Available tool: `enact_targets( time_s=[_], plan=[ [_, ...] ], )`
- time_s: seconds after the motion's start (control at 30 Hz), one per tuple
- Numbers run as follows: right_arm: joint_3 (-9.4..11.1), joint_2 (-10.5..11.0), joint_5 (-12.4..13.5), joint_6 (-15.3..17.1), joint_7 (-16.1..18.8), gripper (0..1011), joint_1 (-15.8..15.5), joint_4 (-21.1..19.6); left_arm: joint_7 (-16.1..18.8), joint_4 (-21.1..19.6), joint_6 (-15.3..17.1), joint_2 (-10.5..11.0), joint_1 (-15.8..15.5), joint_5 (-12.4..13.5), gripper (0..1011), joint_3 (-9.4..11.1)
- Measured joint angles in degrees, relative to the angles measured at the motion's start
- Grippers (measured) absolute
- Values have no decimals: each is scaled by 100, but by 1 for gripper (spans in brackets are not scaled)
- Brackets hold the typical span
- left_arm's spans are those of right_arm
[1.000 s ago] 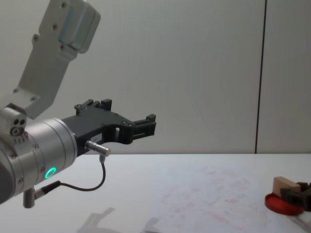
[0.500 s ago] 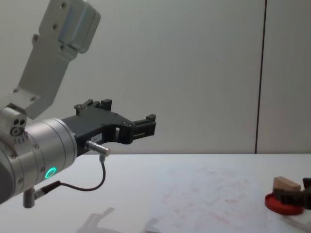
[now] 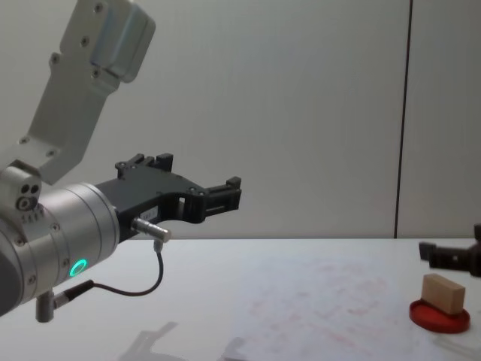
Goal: Use the one hand to pick up the stamp and affix it onto the A4 paper.
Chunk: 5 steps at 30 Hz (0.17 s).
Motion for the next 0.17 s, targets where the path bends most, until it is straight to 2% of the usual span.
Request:
enact_targets(
  time_s=[0.17],
  plan=[
    [21,30,16,-79,-76,1001,-66,-211,0,0,0,0,0,0,993,0]
  ],
)
